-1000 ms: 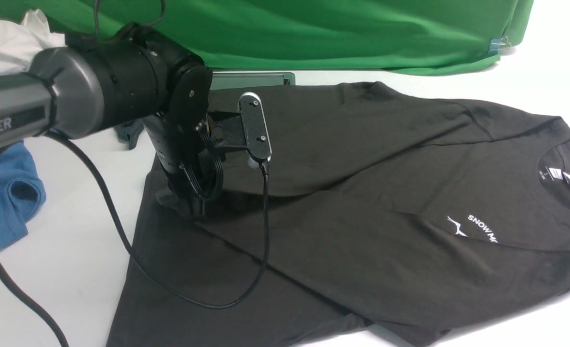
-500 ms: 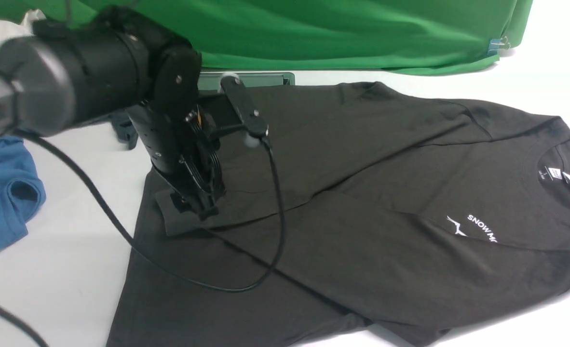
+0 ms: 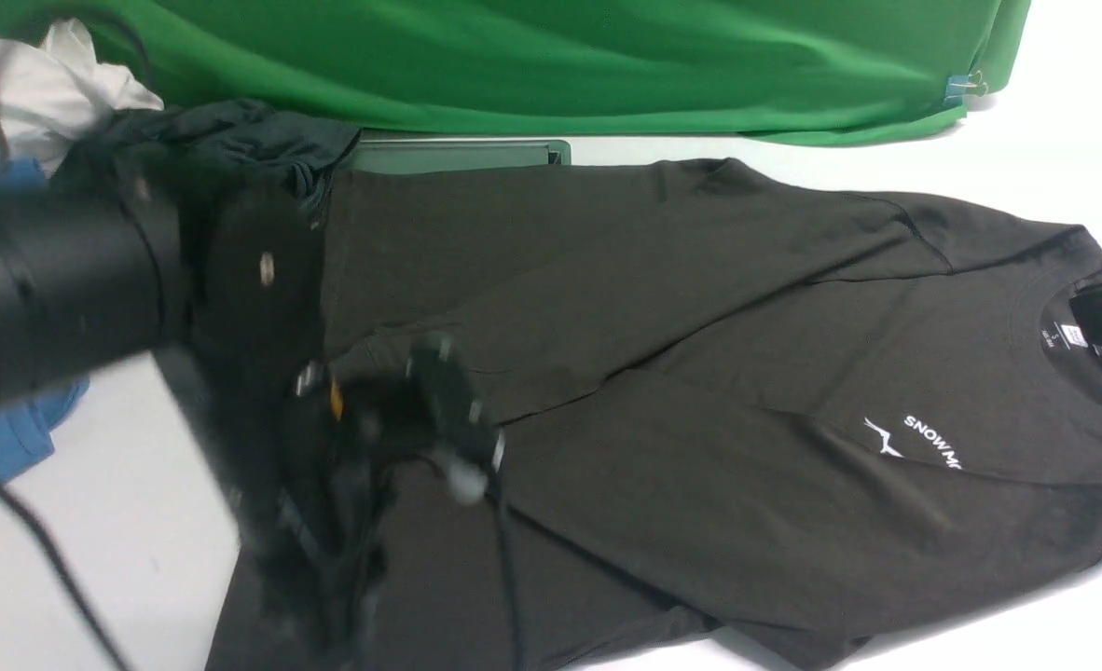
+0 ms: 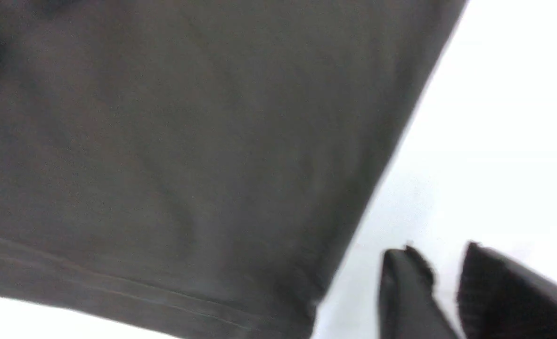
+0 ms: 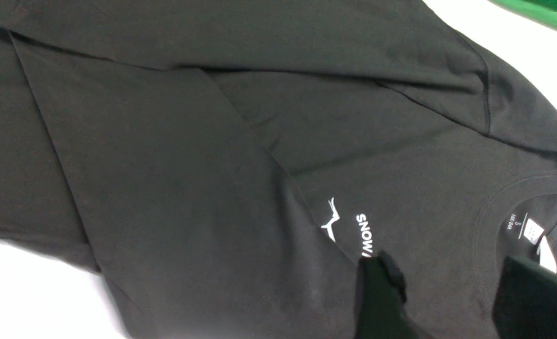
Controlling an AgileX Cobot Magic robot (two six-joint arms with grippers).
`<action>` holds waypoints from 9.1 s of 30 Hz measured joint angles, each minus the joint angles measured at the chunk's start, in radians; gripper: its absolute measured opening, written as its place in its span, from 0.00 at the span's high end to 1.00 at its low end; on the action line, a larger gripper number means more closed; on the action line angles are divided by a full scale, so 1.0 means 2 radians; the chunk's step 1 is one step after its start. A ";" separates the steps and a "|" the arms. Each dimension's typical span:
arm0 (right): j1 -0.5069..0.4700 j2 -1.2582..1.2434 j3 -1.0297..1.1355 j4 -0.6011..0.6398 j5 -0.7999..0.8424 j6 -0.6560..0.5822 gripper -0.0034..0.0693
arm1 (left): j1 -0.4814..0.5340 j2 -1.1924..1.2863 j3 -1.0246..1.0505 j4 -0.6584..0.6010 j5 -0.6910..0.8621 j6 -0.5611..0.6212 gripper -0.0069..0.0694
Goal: Fold a long-sleeved shirt on a white desktop.
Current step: 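Grasp the near edge of the shirt at its hem and shoulder corners, then fold the black garment in half by bringing its near edge over to the far edge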
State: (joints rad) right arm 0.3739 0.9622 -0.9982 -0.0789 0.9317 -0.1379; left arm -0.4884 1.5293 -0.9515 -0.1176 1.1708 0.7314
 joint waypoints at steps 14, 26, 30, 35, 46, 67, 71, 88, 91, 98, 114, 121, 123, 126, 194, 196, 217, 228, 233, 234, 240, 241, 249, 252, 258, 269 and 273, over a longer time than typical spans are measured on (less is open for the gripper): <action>0.000 0.000 0.000 0.024 -0.001 0.000 0.50 | 0.000 -0.006 0.166 0.162 -0.177 0.042 0.22; 0.000 0.000 0.000 0.031 -0.001 -0.002 0.50 | 0.000 -0.016 0.177 0.252 -0.240 0.005 0.78; 0.000 0.000 0.000 0.031 -0.001 -0.006 0.50 | -0.005 -0.046 0.169 0.211 -0.235 -0.001 0.83; 0.000 0.000 0.000 0.031 0.002 -0.016 0.50 | -0.009 -0.120 0.133 0.114 -0.164 -0.004 0.83; 0.000 0.010 0.099 0.045 0.028 -0.123 0.46 | -0.009 -0.225 0.130 0.028 -0.058 -0.006 0.83; -0.001 0.213 0.298 -0.355 -0.252 -0.197 0.30 | -0.009 -0.249 0.130 0.011 -0.063 -0.053 0.83; -0.001 0.228 0.293 -0.391 -0.257 -0.194 0.36 | -0.009 -0.249 0.130 0.015 -0.063 -0.053 0.83; -0.001 0.042 0.308 -0.235 -0.111 -0.259 0.94 | -0.009 -0.249 0.130 0.035 0.002 -0.137 0.83; -0.001 0.032 0.309 -0.219 -0.113 -0.278 0.94 | -0.009 -0.249 0.130 0.037 -0.024 -0.144 0.83; -0.001 0.081 0.309 -0.205 -0.146 -0.288 0.81 | -0.009 -0.249 0.130 0.036 -0.052 -0.146 0.83; -0.001 0.222 0.295 -0.279 -0.252 -0.290 0.63 | -0.009 -0.249 0.130 0.037 -0.050 -0.146 0.83; -0.001 0.226 0.294 -0.280 -0.266 -0.289 0.89 | -0.009 -0.249 0.130 0.045 -0.050 -0.147 0.83; -0.001 0.217 0.297 -0.279 -0.258 -0.289 0.91 | -0.009 -0.249 0.130 0.047 -0.048 -0.148 0.83; -0.001 0.188 0.302 -0.257 -0.209 -0.289 0.92 | -0.009 -0.249 0.130 0.048 -0.034 -0.158 0.83; -0.139 0.556 -0.230 -0.094 -0.254 -0.164 0.40 | 0.201 0.199 -0.163 0.147 -0.396 -0.294 0.75; -0.139 0.546 -0.230 -0.094 -0.248 -0.145 0.35 | 0.202 0.203 -0.163 0.148 -0.418 -0.294 0.69; -0.064 0.563 -0.234 0.160 -0.103 -0.224 0.93 | 0.165 0.130 -0.144 -0.032 -0.342 -0.157 0.89; -0.065 0.592 -0.275 0.191 -0.112 -0.221 0.93 | 0.087 0.118 -0.110 -0.068 -0.346 -0.122 0.89; -0.065 0.593 -0.301 0.193 -0.076 -0.211 0.93 | 0.085 0.117 -0.099 -0.069 -0.347 -0.119 0.89; -0.065 0.593 -0.306 0.193 -0.078 -0.211 0.93 | 0.085 0.117 -0.095 -0.069 -0.349 -0.119 0.89; -0.065 0.613 -0.330 0.194 -0.096 -0.211 0.93 | 0.085 0.117 -0.056 -0.070 -0.364 -0.119 0.89; -0.065 0.620 -0.334 0.194 -0.096 -0.211 0.93 | 0.085 0.117 -0.050 -0.070 -0.364 -0.119 0.89; -0.065 0.639 -0.347 0.195 -0.188 -0.213 0.93 | 0.085 0.112 -0.045 -0.071 -0.360 -0.119 0.89; -0.065 0.649 -0.347 0.195 -0.279 -0.213 0.93 | 0.083 0.107 -0.045 -0.072 -0.353 -0.119 0.89; -0.067 0.677 -0.352 0.195 -0.475 -0.215 0.92 | 0.065 0.091 -0.045 -0.071 -0.338 -0.105 0.89; -0.075 0.596 -0.383 0.198 -0.148 -0.214 0.90 | 0.062 0.072 -0.045 -0.071 -0.330 -0.102 0.89; -0.074 0.610 -0.383 0.199 -0.133 -0.210 0.88 | 0.061 0.072 -0.045 -0.071 -0.334 -0.102 0.89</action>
State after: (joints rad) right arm 0.2260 2.1817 -1.7644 0.3185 0.6650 -0.5572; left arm -0.3671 1.6734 -1.0419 -0.2606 0.5026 0.5279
